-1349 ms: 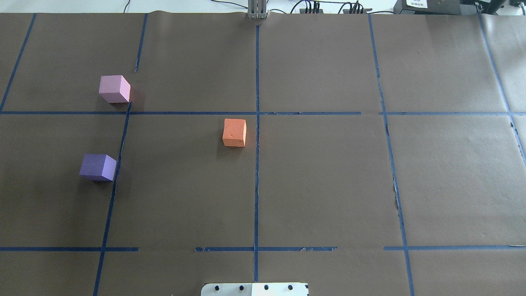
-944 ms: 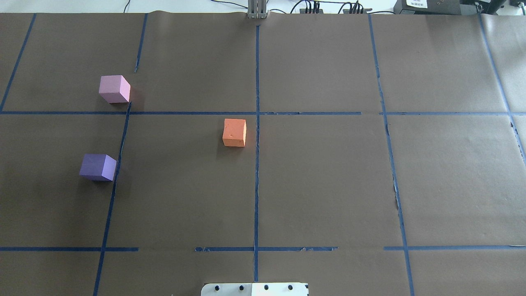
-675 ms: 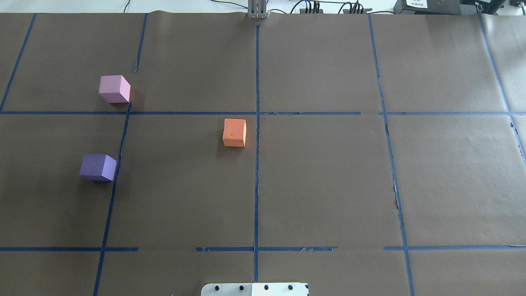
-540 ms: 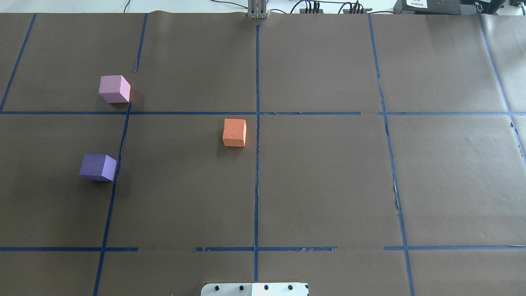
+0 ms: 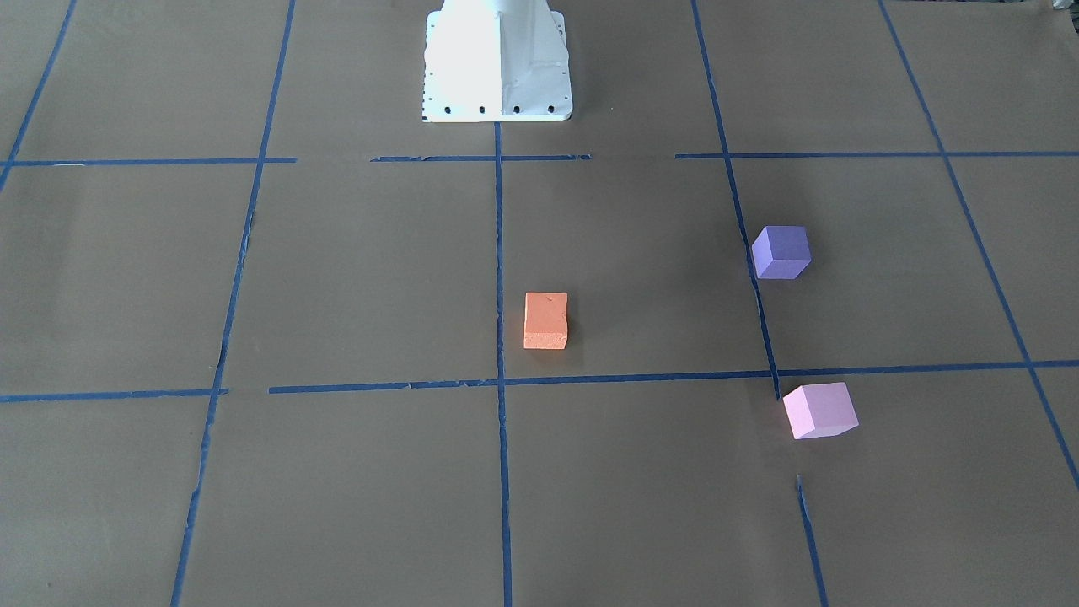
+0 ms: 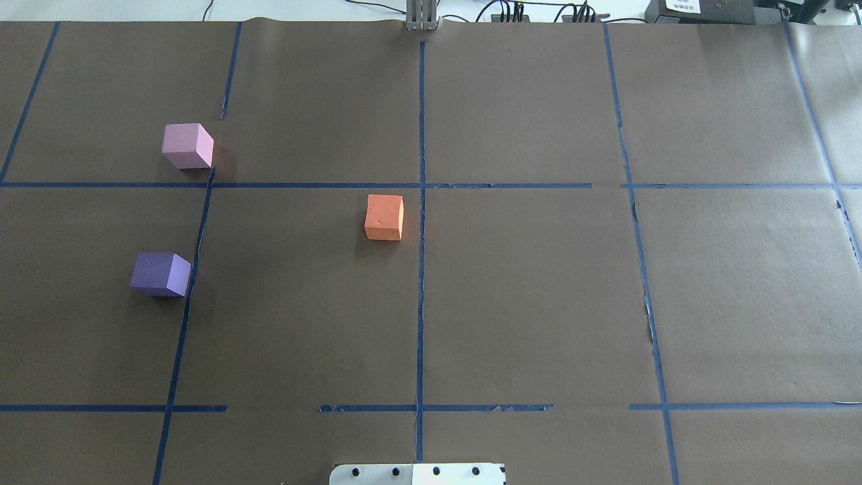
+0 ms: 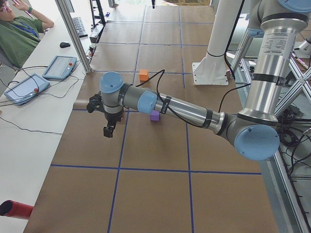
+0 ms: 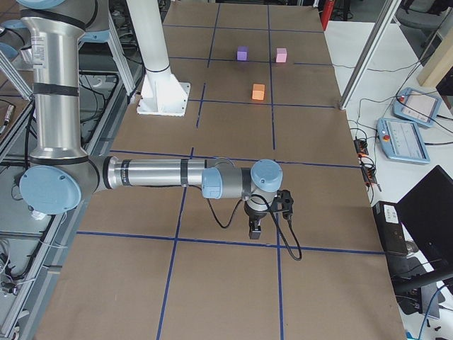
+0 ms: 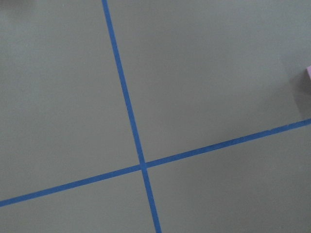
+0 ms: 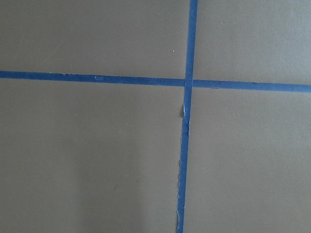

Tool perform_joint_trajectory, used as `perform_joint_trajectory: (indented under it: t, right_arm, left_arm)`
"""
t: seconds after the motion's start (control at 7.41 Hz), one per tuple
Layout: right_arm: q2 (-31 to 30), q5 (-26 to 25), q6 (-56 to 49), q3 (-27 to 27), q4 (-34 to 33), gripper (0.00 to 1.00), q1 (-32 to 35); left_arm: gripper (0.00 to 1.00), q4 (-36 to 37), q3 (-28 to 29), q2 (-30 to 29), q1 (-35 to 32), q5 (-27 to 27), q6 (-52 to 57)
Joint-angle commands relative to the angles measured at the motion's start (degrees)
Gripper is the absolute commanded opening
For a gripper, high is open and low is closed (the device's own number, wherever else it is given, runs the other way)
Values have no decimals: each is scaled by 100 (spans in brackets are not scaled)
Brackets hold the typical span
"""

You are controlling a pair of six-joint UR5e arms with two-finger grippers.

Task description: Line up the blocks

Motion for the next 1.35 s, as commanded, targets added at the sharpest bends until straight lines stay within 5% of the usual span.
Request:
perform_joint_trajectory:
  t: [0.0,0.54,0.67,1.21]
  right_arm:
    - [7,-5,0,-5,0,100,0]
    - [-2,-5,0,4,0,100,0]
    - [7,4,0,4,0,100,0]
    - [-2,-5,0,4,0,100,0]
  left_arm:
    - [100,22,-517,-431,812,-105,-1386]
    - [100,4,-818,-1511,2497,130,-3837]
    - [100,4,-809,-1802,3112,846,-4559]
    - [100,-49,-791,-2015,3785,1326,-4863]
